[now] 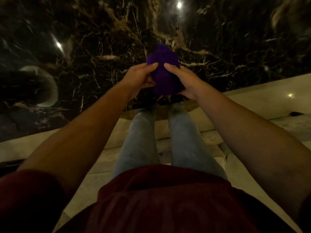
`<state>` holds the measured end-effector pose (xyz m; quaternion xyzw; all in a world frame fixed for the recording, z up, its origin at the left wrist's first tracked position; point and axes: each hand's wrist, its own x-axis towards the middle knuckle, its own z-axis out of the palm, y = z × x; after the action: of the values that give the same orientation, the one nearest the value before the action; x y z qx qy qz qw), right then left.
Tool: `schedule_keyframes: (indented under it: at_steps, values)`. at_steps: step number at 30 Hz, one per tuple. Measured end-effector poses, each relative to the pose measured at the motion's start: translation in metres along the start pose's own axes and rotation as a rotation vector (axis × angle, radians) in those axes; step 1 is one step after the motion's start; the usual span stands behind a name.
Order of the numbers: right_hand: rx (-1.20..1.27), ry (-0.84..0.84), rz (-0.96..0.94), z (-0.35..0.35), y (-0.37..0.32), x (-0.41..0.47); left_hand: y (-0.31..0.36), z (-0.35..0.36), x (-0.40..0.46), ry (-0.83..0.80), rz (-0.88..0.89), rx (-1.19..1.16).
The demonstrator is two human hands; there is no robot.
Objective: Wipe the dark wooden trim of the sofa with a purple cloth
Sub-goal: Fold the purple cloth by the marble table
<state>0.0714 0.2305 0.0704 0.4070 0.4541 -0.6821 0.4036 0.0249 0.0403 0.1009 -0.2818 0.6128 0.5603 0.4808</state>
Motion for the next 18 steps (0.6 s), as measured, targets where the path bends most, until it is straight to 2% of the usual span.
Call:
schedule_keyframes:
  at_steps: [2,5,8,10,13,14,16,18]
  values:
    - [0.020,0.006,-0.054,0.000,-0.014,-0.017,0.012,0.013,-0.014,0.060,0.033,-0.019]
    - [-0.060,0.090,-0.147,-0.004,-0.030,-0.049,0.026,0.037,-0.038,0.196,0.141,0.150]
    - [-0.111,0.133,-0.208,-0.006,-0.031,-0.093,0.041,0.054,-0.072,0.302,0.401,0.405]
    - [-0.112,0.140,-0.253,-0.002,-0.031,-0.139,0.059,0.062,-0.112,0.231,0.565,0.475]
    - [-0.086,0.095,-0.322,0.012,-0.026,-0.186,0.082,0.062,-0.150,0.053,0.601,0.537]
    - [-0.066,0.067,-0.324,0.016,-0.027,-0.189,0.087,0.060,-0.152,0.005,0.558,0.532]
    - [-0.065,0.075,-0.437,0.038,-0.029,-0.226,0.102,0.049,-0.189,-0.104,0.591,0.565]
    - [-0.075,0.095,-0.506,0.052,-0.035,-0.247,0.111,0.045,-0.210,-0.118,0.616,0.570]
